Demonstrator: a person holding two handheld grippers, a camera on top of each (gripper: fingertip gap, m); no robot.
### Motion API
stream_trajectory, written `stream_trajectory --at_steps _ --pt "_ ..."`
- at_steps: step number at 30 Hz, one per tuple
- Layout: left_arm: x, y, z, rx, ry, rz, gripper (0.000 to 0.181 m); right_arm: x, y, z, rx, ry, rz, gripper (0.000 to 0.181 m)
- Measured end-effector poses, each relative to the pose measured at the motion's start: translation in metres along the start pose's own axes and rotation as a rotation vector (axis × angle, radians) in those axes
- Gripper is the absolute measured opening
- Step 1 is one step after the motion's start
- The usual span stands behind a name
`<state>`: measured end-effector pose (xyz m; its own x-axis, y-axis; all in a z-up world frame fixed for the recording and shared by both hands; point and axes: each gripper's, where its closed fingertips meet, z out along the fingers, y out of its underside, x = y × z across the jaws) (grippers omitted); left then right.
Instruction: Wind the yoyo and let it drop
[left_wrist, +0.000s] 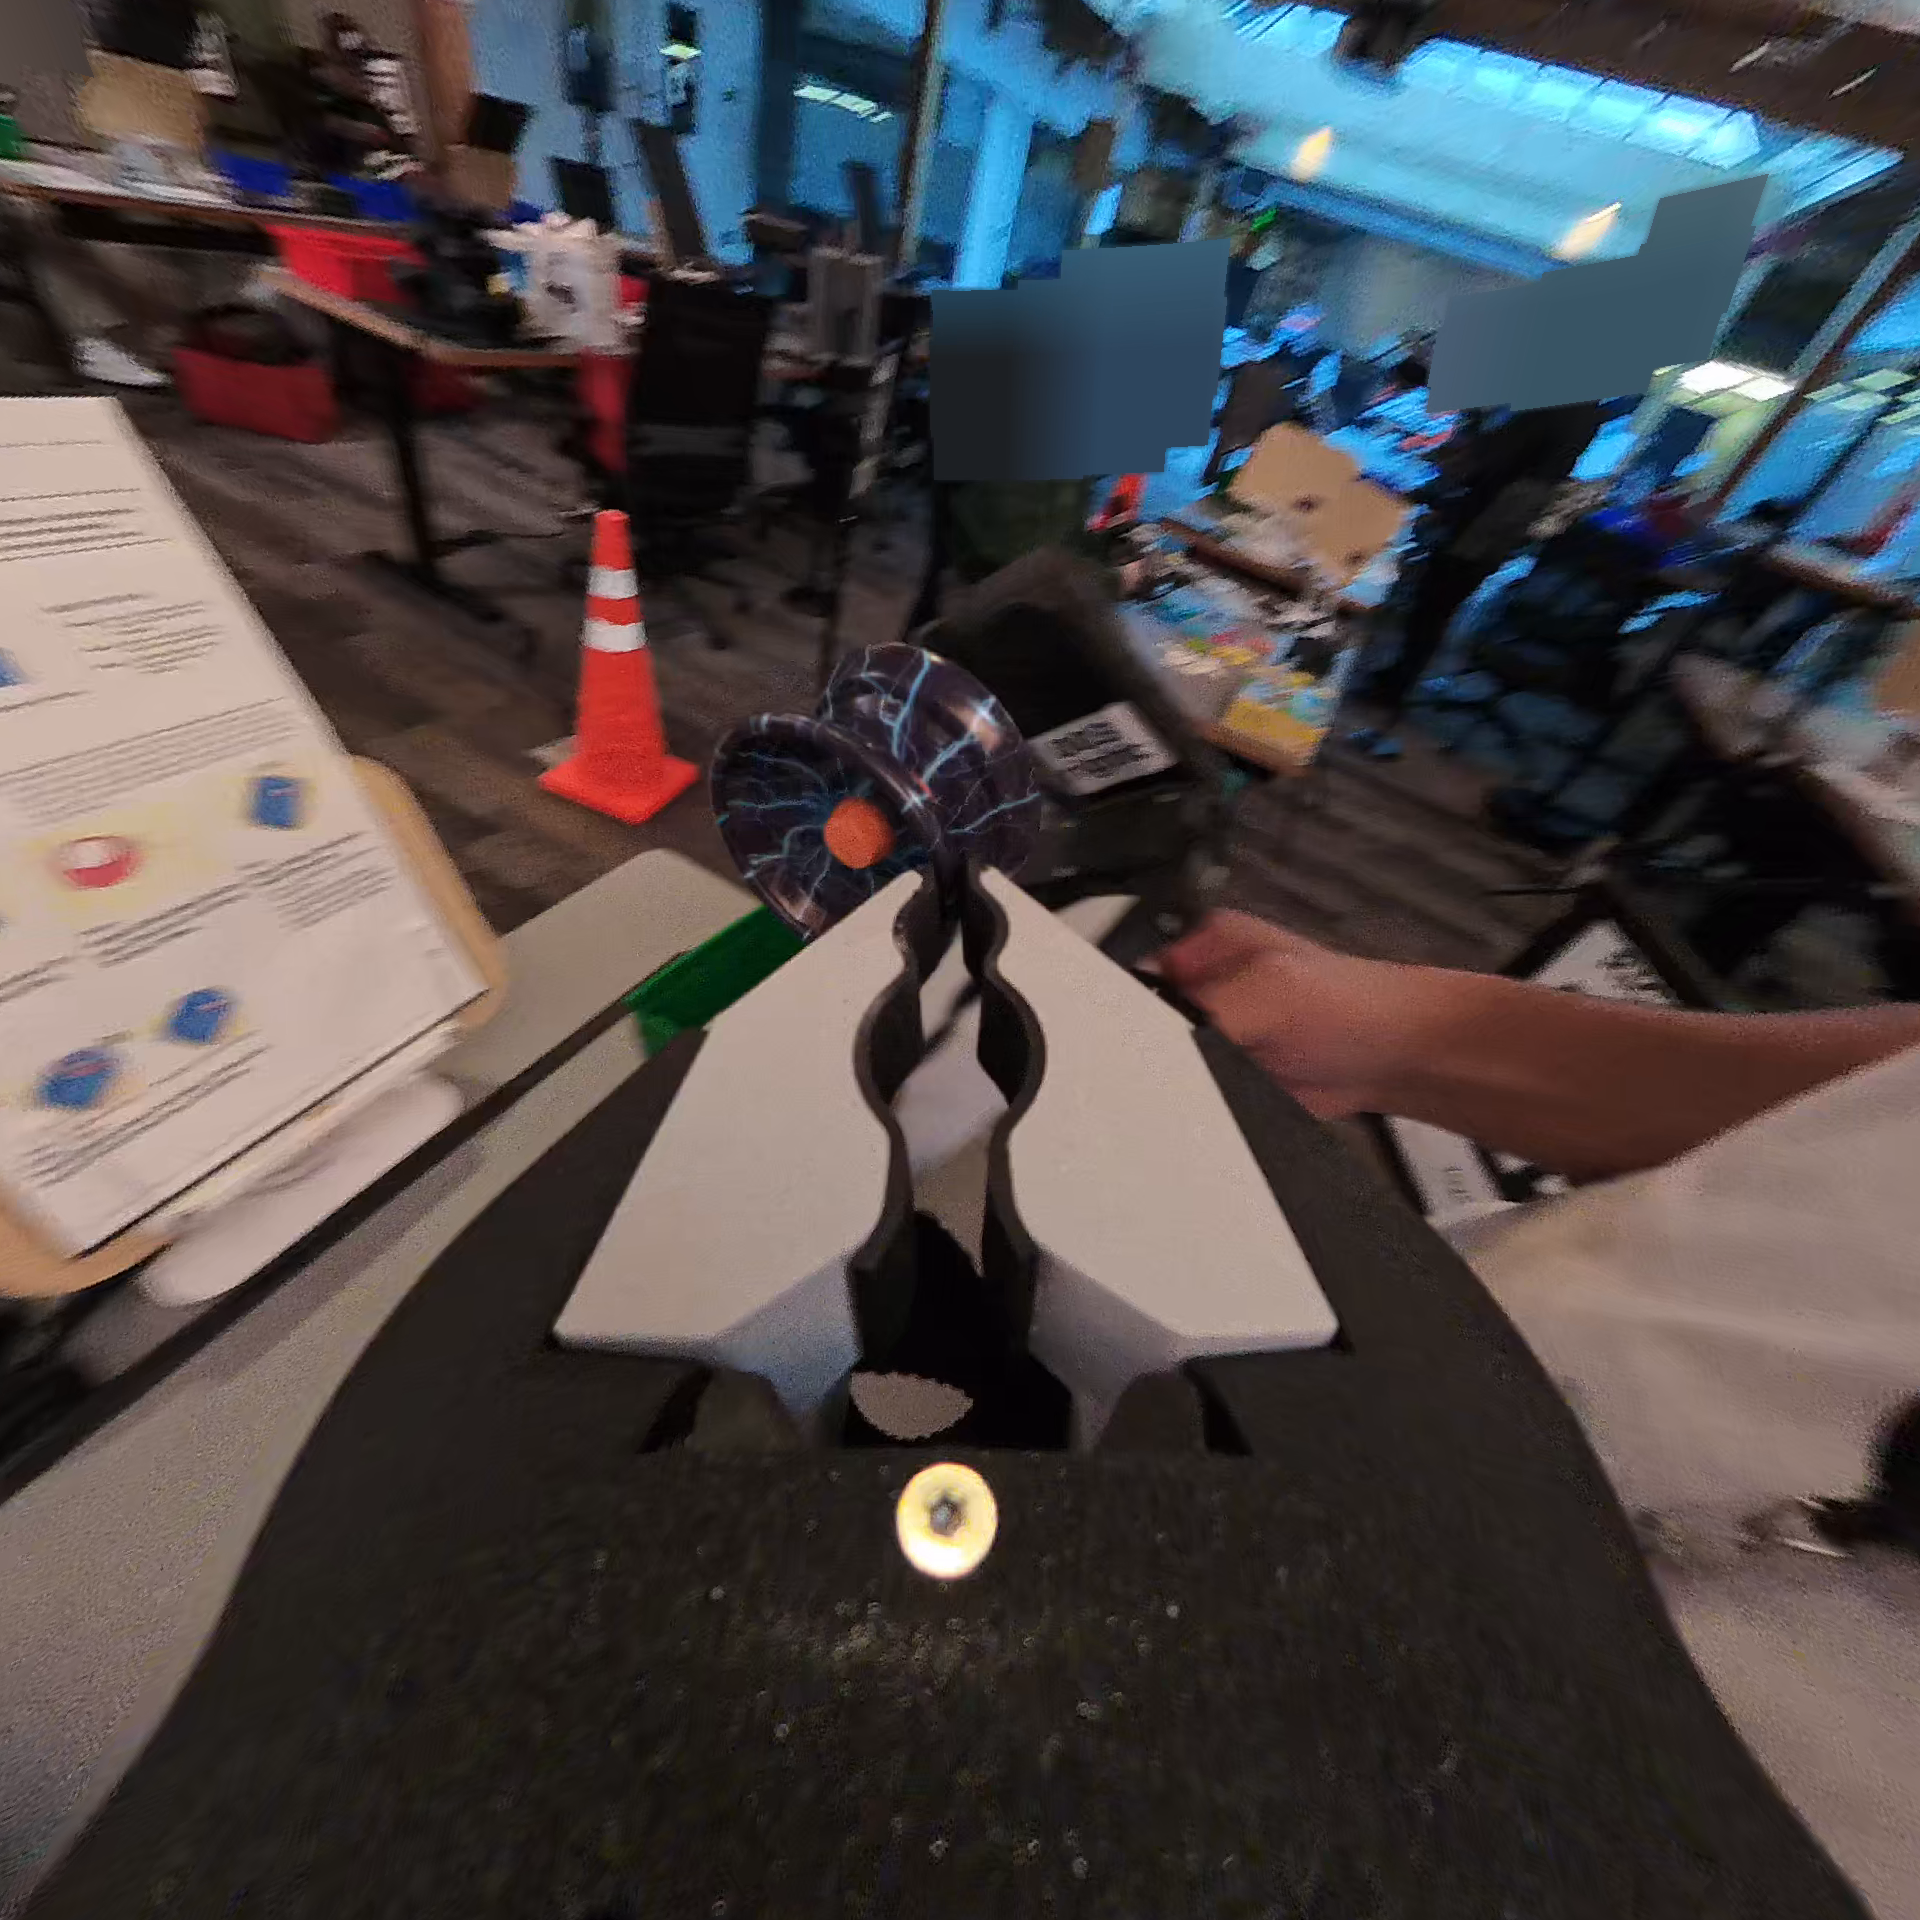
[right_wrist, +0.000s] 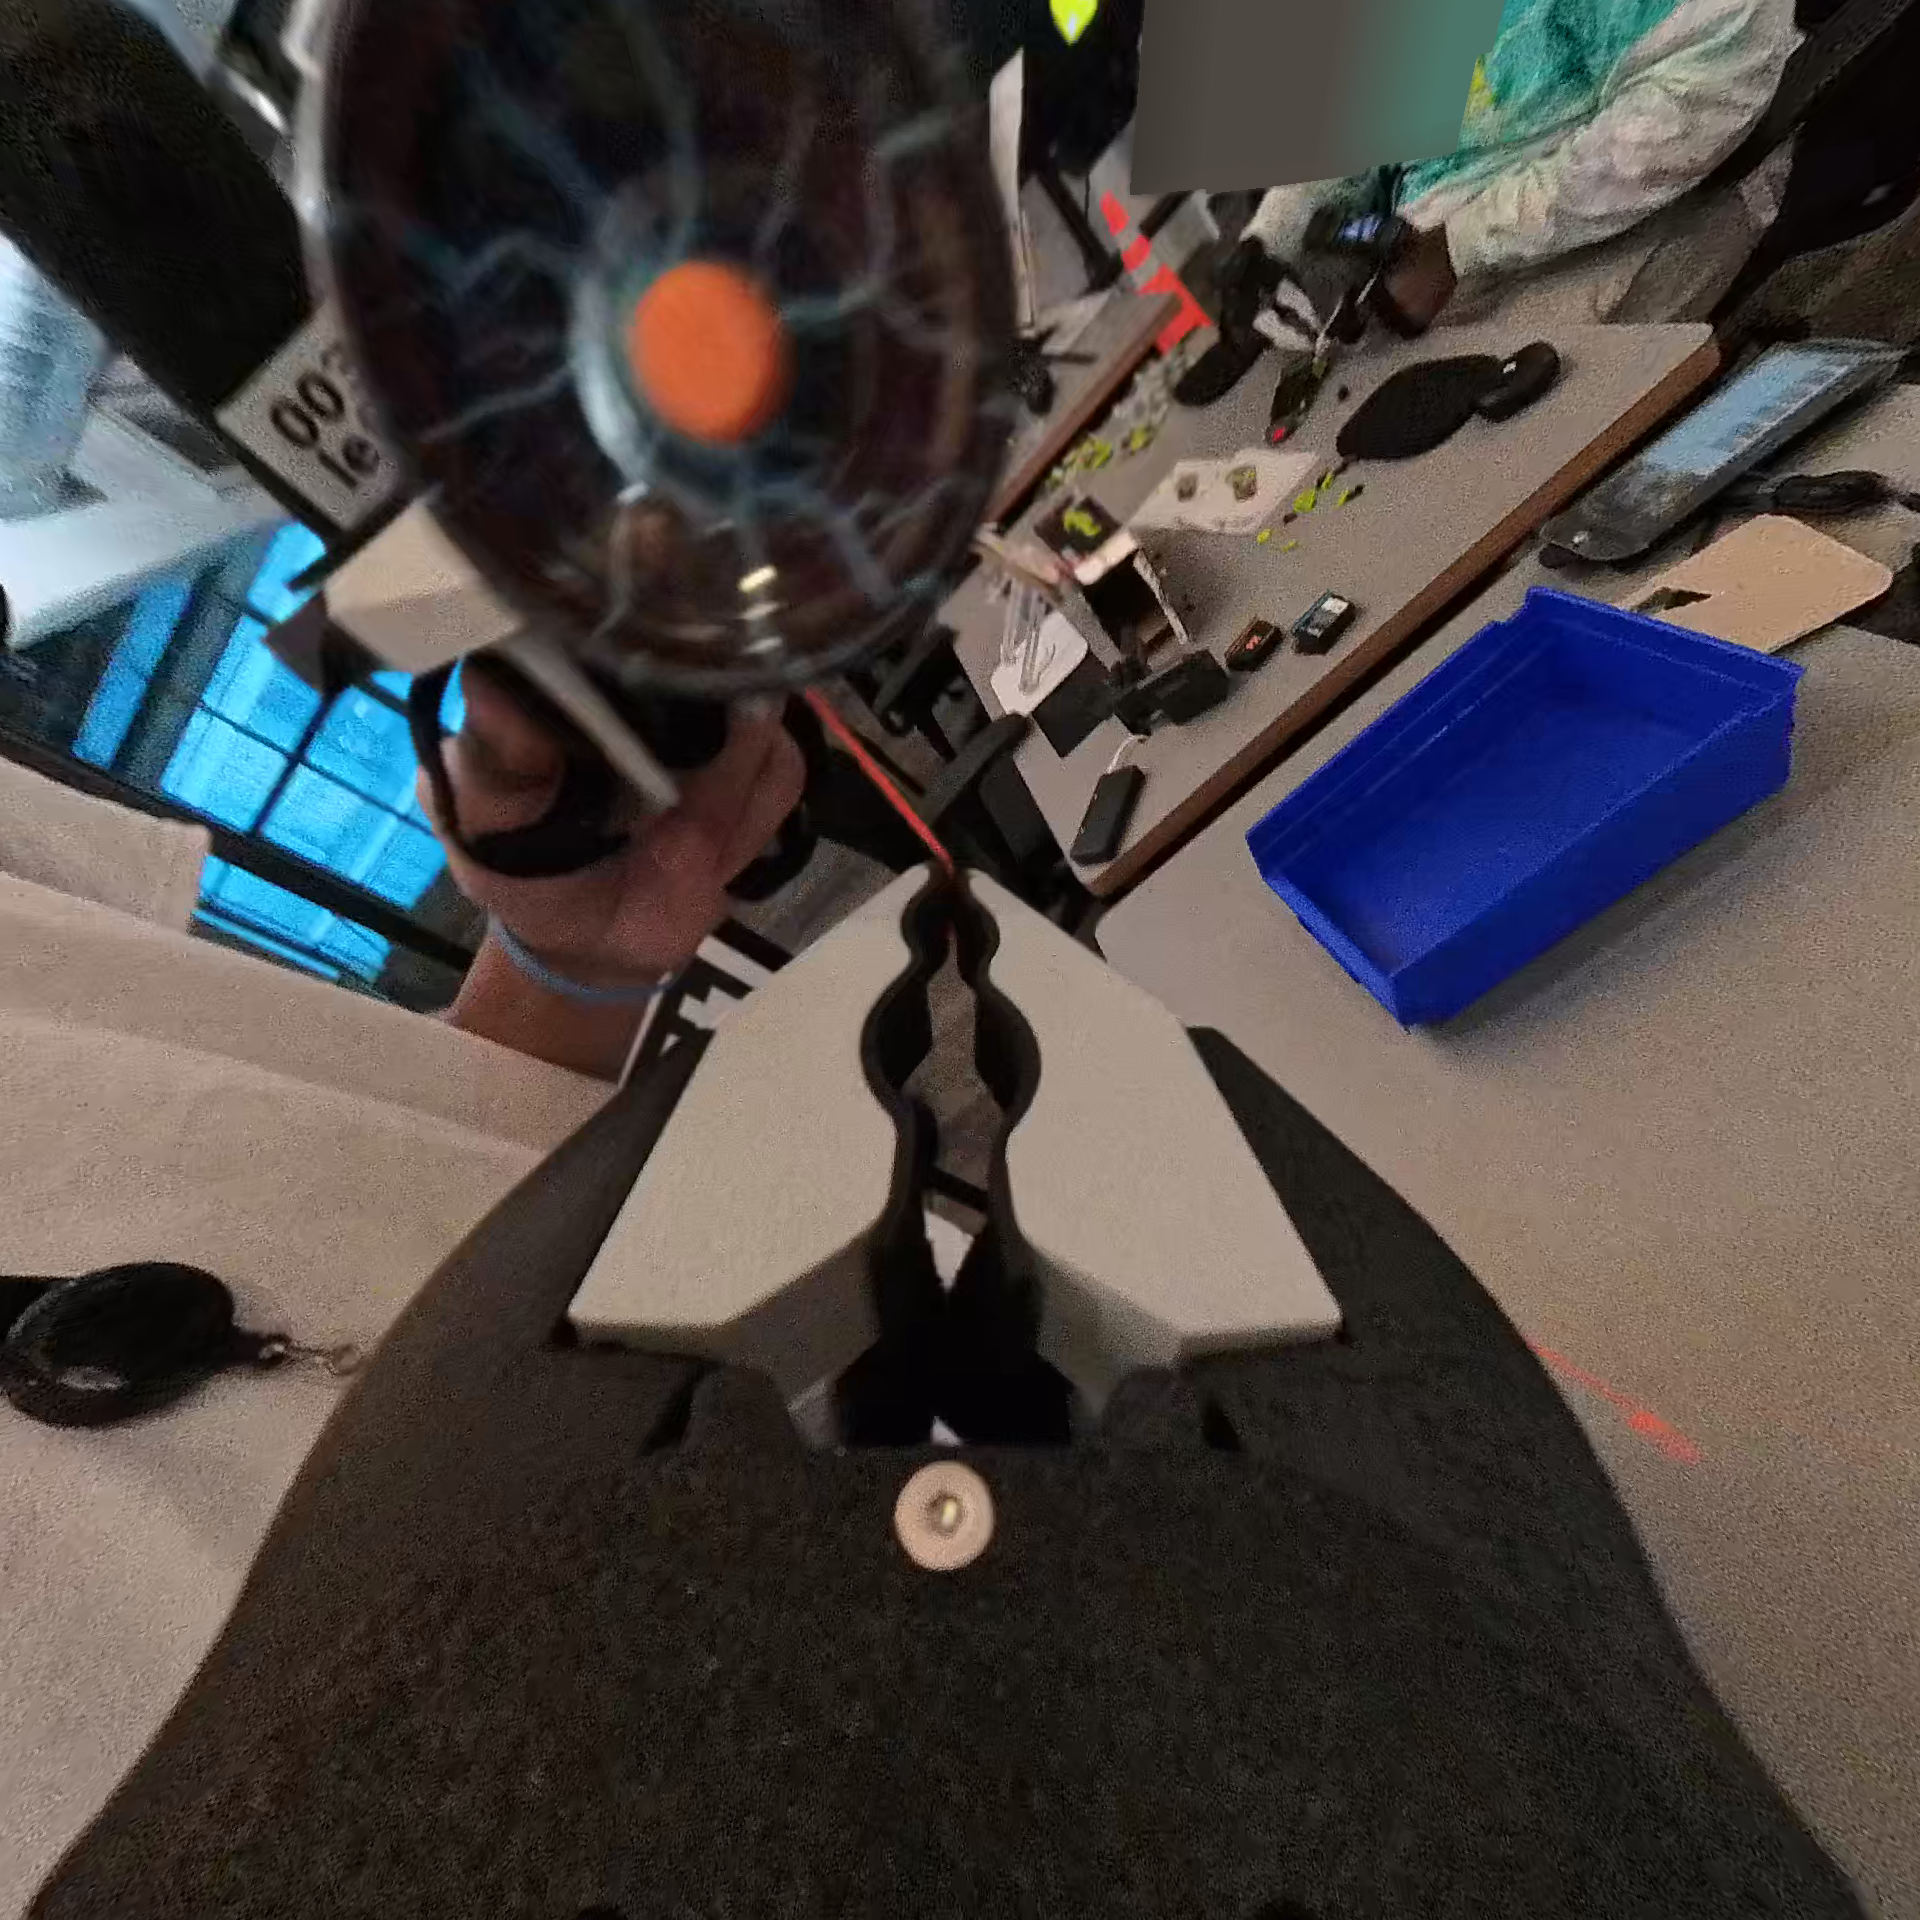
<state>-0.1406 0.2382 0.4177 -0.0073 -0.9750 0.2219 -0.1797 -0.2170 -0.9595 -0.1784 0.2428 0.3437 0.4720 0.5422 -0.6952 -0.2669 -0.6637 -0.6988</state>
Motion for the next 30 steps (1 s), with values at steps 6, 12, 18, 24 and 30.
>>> stream_trajectory --at_steps 6,12,18,24,30 --pt "0.029 0.025 -0.004 -0.091 0.118 0.030 0.000 0.015 -0.046 -0.045 0.116 0.008 -0.001 0.000" --pt "0.015 0.061 0.001 -0.342 -0.021 0.358 0.000 -0.008 -0.046 -0.057 -0.120 0.131 -0.163 0.000" --pt "-0.009 0.068 0.009 -0.471 -0.200 0.526 0.000 -0.022 -0.010 -0.043 -0.276 0.129 -0.068 0.000" --pt "-0.021 0.034 0.009 -0.233 -0.207 0.222 0.000 -0.023 0.020 -0.024 -0.217 0.044 -0.004 0.000" --pt "0.012 0.010 0.002 -0.029 0.064 -0.069 0.000 0.015 0.033 -0.028 -0.101 0.027 0.087 0.000"
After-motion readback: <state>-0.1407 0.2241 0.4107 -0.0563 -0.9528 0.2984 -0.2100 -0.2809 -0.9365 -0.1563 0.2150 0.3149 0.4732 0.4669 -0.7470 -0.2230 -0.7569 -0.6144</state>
